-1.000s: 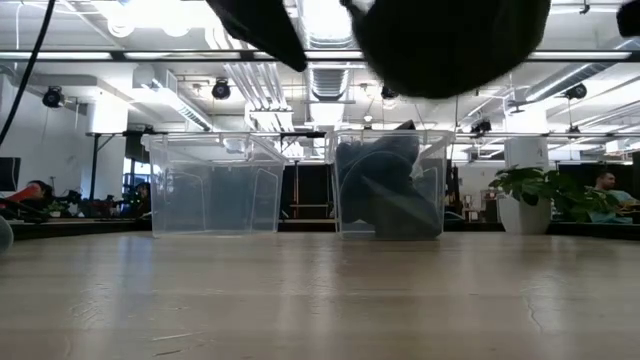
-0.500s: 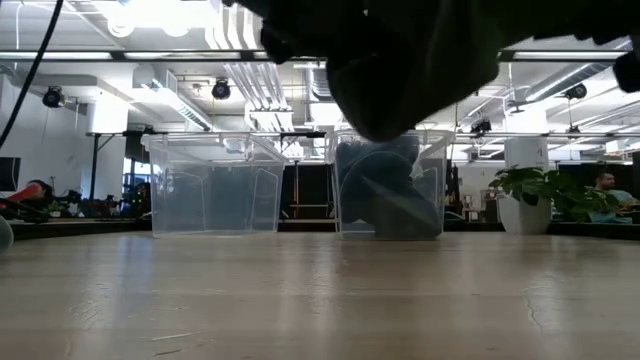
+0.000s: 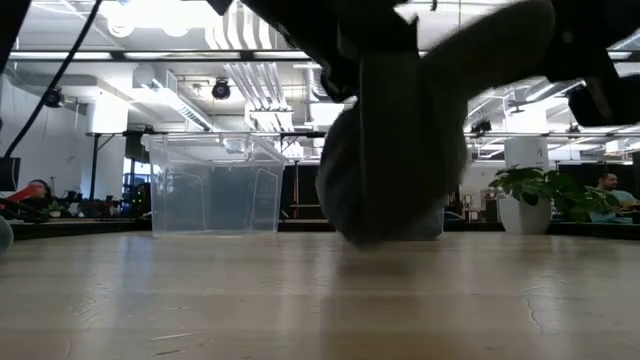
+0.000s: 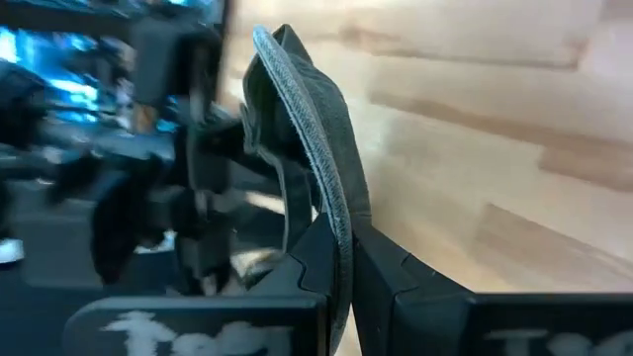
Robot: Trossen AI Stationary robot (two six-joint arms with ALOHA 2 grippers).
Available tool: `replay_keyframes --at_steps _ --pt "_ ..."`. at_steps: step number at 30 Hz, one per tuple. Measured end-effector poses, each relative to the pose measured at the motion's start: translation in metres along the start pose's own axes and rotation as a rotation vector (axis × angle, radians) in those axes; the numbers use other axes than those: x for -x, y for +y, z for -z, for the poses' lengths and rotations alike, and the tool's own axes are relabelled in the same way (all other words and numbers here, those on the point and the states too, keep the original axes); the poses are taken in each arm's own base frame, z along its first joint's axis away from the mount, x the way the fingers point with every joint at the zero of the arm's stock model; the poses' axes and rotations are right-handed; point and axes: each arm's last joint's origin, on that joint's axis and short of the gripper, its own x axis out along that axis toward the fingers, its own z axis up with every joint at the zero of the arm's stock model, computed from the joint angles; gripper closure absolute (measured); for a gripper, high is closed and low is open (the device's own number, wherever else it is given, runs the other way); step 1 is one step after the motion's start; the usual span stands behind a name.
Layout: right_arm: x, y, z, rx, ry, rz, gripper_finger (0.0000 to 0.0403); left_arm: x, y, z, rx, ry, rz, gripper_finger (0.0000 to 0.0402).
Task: Pick & Place hat
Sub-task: Put the top black cap into the left transparent bin
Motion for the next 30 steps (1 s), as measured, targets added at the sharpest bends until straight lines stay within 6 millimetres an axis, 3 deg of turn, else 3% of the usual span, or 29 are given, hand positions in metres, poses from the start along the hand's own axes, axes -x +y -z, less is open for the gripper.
replay_keyframes --at_steps 5,13,22,30 --pt "-0.015 -0.007 0.009 0.010 0.057 0.068 0.0390 -0.011 0.001 0.008 -0.039 0.127 -0.012 0.0296" --pt "-0.028 -0.013 0.007 0.015 -0.004 0.111 0.0390 -0.005 0.002 0.006 -0.046 0.150 -0.012 0.0296" --pt "-0.022 -0.008 0.005 0.056 -0.007 0.075 0.0390 0.016 0.008 0.006 -0.128 0.253 -0.017 0.0296" --pt "-0.017 -0.005 0.002 0.076 -0.026 0.050 0.0390 0.062 0.015 -0.022 -0.091 0.177 -0.002 0.0296"
